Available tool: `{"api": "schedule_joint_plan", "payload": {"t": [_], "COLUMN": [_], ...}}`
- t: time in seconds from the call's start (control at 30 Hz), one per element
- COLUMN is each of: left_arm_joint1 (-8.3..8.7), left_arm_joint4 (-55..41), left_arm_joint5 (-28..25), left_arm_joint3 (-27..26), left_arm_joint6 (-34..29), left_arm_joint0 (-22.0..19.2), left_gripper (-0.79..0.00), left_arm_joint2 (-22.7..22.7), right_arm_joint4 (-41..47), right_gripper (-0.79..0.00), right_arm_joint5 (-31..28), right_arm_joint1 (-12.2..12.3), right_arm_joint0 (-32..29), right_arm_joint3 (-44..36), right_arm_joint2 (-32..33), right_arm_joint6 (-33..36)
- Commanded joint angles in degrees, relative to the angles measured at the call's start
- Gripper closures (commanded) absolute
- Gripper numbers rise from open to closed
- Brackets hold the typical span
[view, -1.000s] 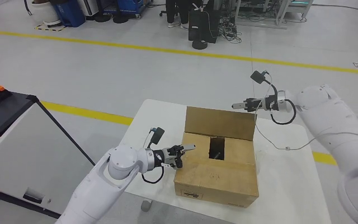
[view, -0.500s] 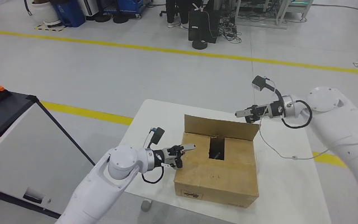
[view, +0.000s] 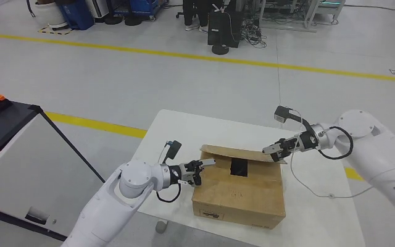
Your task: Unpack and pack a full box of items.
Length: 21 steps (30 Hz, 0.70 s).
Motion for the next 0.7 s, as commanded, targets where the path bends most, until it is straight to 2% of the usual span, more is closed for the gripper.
{"api": "schedule_joint_plan", "payload": {"t": [0.0, 0.67], "left_arm_joint1": [0.00, 0.00], "left_arm_joint4": [0.00, 0.00], "left_arm_joint5": [-0.01, -0.01], "left_arm_joint3": [0.00, 0.00], "left_arm_joint6": [0.00, 0.00], "left_arm_joint0": [0.00, 0.00], "left_gripper": [-0.785, -0.785], "left_arm_joint2": [0.00, 0.00], "right_arm_joint4": [-0.11, -1.62], "right_gripper": [-0.785, -0.785], "right_arm_joint5": [0.33, 2.31], "right_arm_joint1": [-0.14, -5.14], "right_arm_joint0": [-0.30, -1.29], "right_arm_joint3": [0.42, 7.64], "right_arm_joint2": [-0.10, -3.80], "right_arm_joint6": [0.33, 2.31]}}
